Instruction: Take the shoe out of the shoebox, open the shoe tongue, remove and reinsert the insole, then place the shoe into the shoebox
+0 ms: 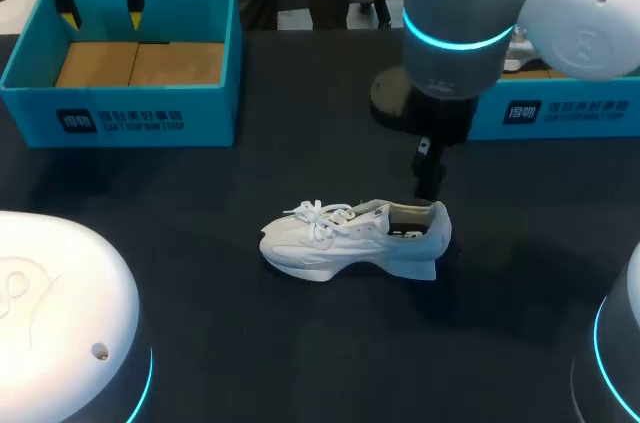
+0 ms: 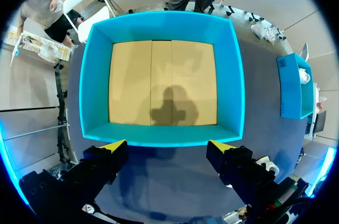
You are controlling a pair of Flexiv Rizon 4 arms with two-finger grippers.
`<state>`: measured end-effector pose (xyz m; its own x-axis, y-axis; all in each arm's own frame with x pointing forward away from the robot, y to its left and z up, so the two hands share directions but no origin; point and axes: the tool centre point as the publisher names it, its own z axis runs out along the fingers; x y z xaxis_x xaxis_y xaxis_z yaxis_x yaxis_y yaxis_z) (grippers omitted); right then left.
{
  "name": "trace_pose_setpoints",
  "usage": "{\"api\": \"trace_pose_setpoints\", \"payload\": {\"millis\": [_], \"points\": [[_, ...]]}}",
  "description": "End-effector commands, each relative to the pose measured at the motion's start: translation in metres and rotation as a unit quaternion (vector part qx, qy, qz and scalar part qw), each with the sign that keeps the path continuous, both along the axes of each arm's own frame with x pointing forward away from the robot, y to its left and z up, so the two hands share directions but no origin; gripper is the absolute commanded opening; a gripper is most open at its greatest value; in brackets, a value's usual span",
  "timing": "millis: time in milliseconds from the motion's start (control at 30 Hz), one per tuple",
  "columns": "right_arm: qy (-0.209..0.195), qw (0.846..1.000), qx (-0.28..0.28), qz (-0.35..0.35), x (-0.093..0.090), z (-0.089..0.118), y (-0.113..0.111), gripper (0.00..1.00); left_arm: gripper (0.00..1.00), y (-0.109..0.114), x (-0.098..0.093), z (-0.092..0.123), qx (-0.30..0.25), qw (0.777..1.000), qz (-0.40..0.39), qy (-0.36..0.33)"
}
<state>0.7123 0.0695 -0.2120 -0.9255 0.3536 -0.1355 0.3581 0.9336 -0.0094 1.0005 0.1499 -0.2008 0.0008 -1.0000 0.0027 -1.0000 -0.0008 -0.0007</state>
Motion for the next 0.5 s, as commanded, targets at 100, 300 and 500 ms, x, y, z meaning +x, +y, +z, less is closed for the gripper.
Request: {"api": "trace_pose_setpoints", "payload": {"millis": [100,300,500], "points": [[0.007,0.991,0.090,0.095,-0.003,-0.003,-0.026,1.00,1.00,0.000,0.000,0.000,0.000,1.000,0.000,0.000],[-0.011,0.983,0.148,0.109,-0.002,-0.007,-0.042,1.00,1.00,0.000,0.000,0.000,0.000,1.000,0.000,0.000],[-0.011,0.973,0.192,0.124,-0.002,-0.020,-0.054,1.00,1.00,0.000,0.000,0.000,0.000,1.000,0.000,0.000]]}}
